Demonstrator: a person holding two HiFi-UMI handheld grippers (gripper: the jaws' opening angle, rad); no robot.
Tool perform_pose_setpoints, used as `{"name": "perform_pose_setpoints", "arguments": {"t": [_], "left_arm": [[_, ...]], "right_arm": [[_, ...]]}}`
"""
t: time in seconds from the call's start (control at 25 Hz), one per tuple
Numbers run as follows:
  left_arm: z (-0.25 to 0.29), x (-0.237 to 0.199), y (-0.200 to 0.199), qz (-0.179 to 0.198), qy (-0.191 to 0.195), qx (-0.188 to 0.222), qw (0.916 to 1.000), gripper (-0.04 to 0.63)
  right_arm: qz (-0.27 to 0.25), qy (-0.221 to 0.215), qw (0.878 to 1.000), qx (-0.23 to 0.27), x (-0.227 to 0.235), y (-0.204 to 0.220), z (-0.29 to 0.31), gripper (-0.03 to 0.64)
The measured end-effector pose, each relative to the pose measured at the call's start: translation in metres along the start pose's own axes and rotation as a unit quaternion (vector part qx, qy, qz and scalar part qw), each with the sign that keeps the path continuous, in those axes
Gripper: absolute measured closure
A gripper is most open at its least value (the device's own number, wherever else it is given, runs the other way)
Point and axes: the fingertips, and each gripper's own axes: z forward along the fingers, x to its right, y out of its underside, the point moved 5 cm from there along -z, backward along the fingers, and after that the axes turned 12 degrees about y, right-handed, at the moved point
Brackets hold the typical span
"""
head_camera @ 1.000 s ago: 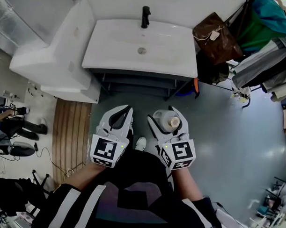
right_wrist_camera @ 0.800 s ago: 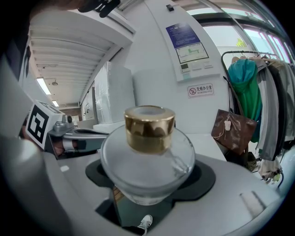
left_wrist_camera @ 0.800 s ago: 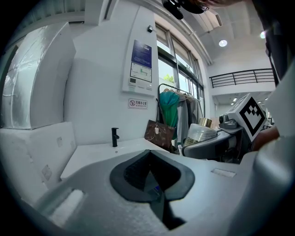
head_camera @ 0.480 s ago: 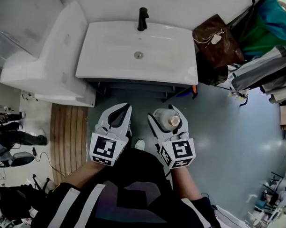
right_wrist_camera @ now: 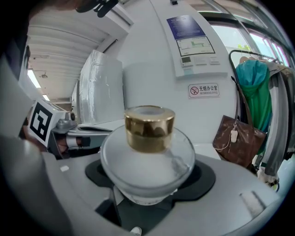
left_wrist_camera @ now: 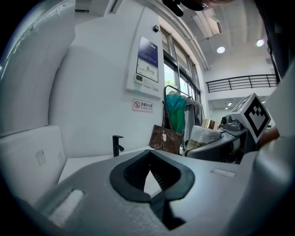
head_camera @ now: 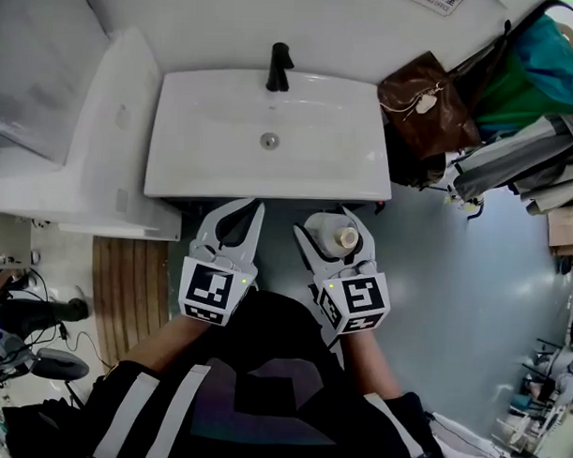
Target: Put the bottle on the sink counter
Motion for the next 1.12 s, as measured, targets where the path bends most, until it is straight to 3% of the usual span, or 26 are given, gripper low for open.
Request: {"name": "perform_pose_setpoints", "arguments": {"t": [0.44, 1.12], "left_arm": [[0.008, -0.043, -0.012, 0.001, 0.015, 0.016, 0.9998, 0.598], [0.056, -0.099, -0.01, -0.022, -0.021, -0.008, 0.9995, 0.598]], "right_arm": [[-0.013, 0.016, 1.0, 0.001, -0.011, -0.024, 0.043, 0.278], [-0.027, -0.021, 0.999, -0.026, 0.011, -0.033, 0.129, 0.278]]}}
